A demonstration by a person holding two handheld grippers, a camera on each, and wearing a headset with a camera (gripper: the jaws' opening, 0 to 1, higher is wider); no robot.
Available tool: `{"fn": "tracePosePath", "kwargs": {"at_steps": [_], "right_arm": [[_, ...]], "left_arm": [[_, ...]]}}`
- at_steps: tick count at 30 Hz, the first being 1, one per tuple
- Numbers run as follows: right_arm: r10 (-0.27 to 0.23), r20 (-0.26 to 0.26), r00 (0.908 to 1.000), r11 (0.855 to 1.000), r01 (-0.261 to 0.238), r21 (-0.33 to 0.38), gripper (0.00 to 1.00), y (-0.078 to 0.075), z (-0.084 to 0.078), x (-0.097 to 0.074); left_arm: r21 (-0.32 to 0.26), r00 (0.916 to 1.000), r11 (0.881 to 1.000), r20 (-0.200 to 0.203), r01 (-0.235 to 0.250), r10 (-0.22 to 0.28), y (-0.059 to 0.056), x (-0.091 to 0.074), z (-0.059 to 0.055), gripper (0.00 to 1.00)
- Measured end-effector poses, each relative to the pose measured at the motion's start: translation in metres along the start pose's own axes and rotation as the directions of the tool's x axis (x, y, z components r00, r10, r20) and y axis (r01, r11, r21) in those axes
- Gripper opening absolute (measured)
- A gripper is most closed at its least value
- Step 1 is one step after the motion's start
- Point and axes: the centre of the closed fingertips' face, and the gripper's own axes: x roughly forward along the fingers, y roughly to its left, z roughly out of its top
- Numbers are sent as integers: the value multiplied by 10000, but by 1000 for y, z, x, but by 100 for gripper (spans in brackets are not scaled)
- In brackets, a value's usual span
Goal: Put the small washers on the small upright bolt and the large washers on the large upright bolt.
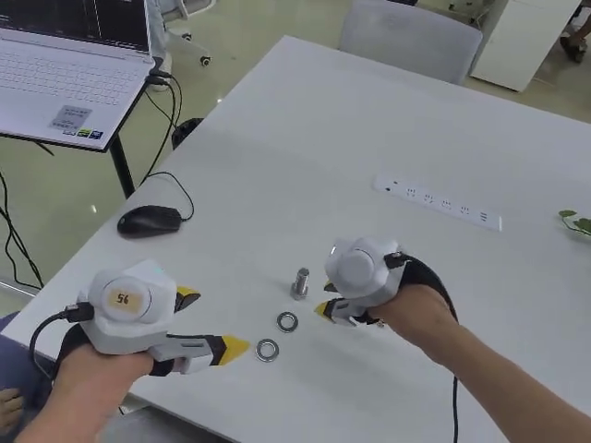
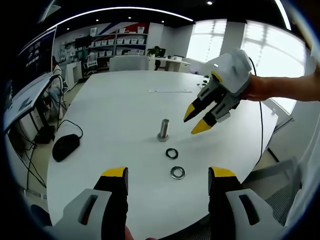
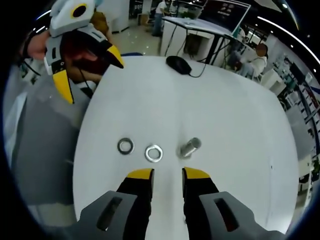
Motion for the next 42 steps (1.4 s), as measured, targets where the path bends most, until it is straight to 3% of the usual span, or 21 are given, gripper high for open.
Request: {"fn": "tracePosePath", "kwargs": {"at_steps": [14, 21, 32, 33, 42], "right_arm": [[1046, -425, 9936, 9942, -1055, -198, 25, 20, 2, 46], [1233, -537, 9909, 9924, -1234, 11, 26, 21, -2, 62], [1500, -930, 9843, 9877, -1535, -314, 28, 27, -12, 76], [1509, -634, 9865, 9881, -1524, -196, 27, 27, -7, 76], [1563, -506, 9864, 9875, -1571, -125, 28, 26, -6, 76]], "left_arm": [[-59, 10000, 10000, -18, 23, -23, 0, 1, -4, 64], [-76, 10000, 9999, 5, 93, -93, -2, 3, -5, 64], [-130, 10000, 9999, 35, 88, -87, -2, 2, -5, 64], [-127, 10000, 9999, 36, 87, -86, -2, 2, -4, 64], [-109, 9999, 9998, 64, 153, -152, -3, 4, -2, 64]]}}
